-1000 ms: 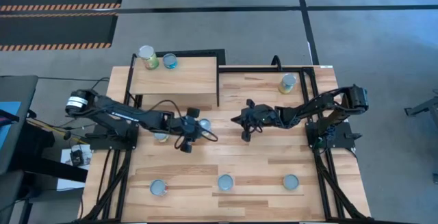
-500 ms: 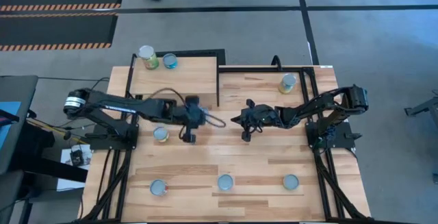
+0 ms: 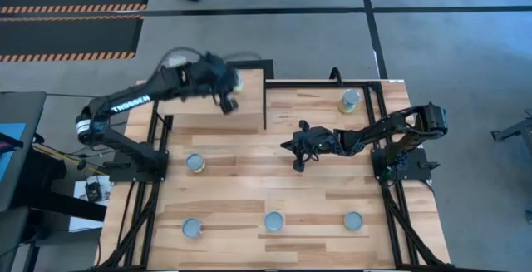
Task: Pick and place cans onto a shelf
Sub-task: Put the canned spaghetti sauce on the shelf
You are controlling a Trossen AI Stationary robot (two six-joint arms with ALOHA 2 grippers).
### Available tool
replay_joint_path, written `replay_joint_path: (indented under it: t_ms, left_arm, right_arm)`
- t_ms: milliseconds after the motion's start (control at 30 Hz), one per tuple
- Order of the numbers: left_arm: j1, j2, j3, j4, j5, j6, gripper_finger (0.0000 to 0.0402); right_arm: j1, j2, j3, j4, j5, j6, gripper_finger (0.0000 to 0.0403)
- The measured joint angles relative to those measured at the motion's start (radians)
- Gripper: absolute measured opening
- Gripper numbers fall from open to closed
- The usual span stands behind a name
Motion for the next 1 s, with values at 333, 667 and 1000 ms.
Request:
replay_joint_path:
  t_ms: [333, 667, 1000]
  left_arm:
    - [0.286, 0.097, 0.001, 0.000, 0.185, 0.054, 0.0000]
    - [0.314, 0.190, 0.050, 0.025, 0.196, 0.085, 0.0000]
    - [0.357, 0.203, 0.064, 0.016, 0.219, 0.090, 0.0000]
  right_arm:
    - [0.000, 0.000, 0.000, 0.009, 0.000, 0.000, 0.0012]
    - [0.000, 0.000, 0.000, 0.008, 0.000, 0.000, 0.0012]
    - [0.000, 0.000, 0.000, 0.008, 0.000, 0.000, 0.0012]
